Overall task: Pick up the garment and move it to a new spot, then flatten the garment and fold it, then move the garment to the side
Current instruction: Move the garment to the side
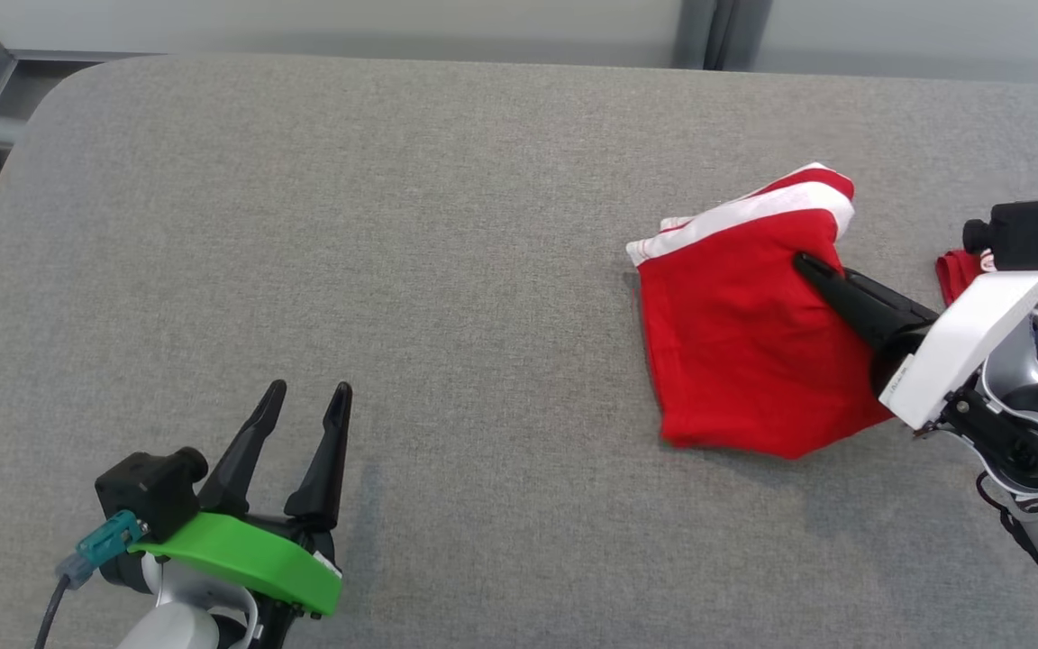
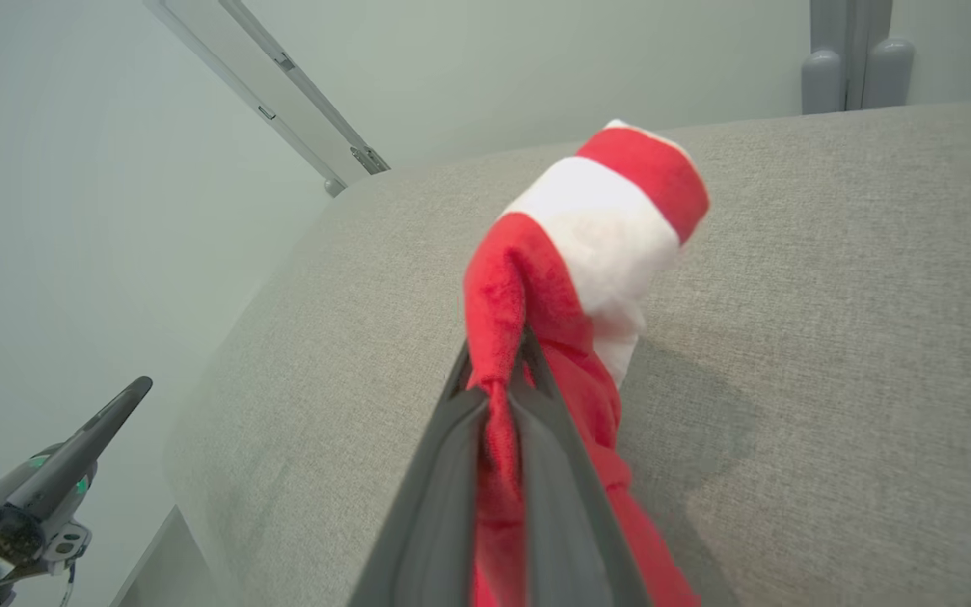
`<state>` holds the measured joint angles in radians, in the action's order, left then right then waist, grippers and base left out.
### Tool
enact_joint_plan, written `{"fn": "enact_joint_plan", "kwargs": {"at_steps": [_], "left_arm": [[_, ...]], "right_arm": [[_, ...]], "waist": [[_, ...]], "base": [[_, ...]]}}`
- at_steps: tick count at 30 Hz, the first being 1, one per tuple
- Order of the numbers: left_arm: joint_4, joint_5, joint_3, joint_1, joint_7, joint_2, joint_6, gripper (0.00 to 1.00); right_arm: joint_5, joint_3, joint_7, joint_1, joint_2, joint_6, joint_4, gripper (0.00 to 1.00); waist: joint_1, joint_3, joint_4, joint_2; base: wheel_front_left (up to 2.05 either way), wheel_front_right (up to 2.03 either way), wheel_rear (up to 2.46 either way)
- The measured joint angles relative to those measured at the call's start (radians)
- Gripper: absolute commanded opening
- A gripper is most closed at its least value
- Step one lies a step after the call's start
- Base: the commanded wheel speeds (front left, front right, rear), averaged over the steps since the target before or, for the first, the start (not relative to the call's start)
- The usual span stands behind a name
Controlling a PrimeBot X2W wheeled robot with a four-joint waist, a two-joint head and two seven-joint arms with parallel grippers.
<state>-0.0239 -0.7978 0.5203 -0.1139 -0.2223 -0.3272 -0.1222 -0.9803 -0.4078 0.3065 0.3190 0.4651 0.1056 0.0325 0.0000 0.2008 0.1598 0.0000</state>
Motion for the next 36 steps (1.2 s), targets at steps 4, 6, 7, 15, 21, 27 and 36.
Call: {"fn": "enact_joint_plan", "kwargs": {"at_steps": [4, 6, 7, 15, 21, 27, 36], "left_arm": [[-0.011, 0.0, -0.002, 0.013, 0.0, -0.003, 0.0, 1.0], [-0.022, 0.0, -0.002, 0.013, 0.0, -0.006, 0.0, 1.0], [-0.026, 0.0, -0.002, 0.013, 0.001, -0.007, 0.0, 1.0], [-0.055, 0.004, 0.002, 0.01, 0.012, -0.016, 0.0, 1.0], [-0.082, 0.011, 0.006, -0.031, 0.028, -0.017, 0.0, 1.0], [-0.089, 0.02, 0.005, -0.062, 0.037, -0.017, 0.0, 1.0], [-0.081, 0.02, -0.003, -0.07, 0.043, -0.016, 0.0, 1.0]], "right_arm": [[-0.029, 0.04, 0.016, -0.019, 0.019, -0.012, 0.002, 0.0], [-0.055, 0.08, 0.039, -0.025, 0.055, -0.041, 0.025, 0.0], [-0.055, 0.093, 0.046, -0.025, 0.075, -0.051, 0.034, 0.0], [-0.059, 0.192, 0.122, -0.008, 0.214, -0.119, 0.077, 0.0], [-0.055, 0.234, 0.188, 0.04, 0.309, -0.171, 0.111, 0.0], [-0.016, 0.246, 0.275, 0.061, 0.427, -0.201, 0.157, 0.0], [0.103, 0.207, 0.347, 0.062, 0.554, -0.206, 0.228, 0.84]], "waist": [[0.0, -0.003, -0.021, 0.0], [0.0, 0.004, -0.034, 0.0], [0.0, 0.009, -0.037, 0.0], [0.0, 0.067, -0.056, 0.0], [0.0, 0.118, -0.059, 0.0], [0.0001, 0.166, -0.042, 0.0], [0.0001, 0.217, 0.01, 0.0]], "base": [[0.0, 0.0, 0.0], [0.0, 0.0, 0.0], [0.0, 0.0, 0.0], [0.0, 0.0, 0.0], [0.0, 0.0, 0.0], [0.0, 0.0, 0.0], [0.0, 0.0, 0.0]]}}
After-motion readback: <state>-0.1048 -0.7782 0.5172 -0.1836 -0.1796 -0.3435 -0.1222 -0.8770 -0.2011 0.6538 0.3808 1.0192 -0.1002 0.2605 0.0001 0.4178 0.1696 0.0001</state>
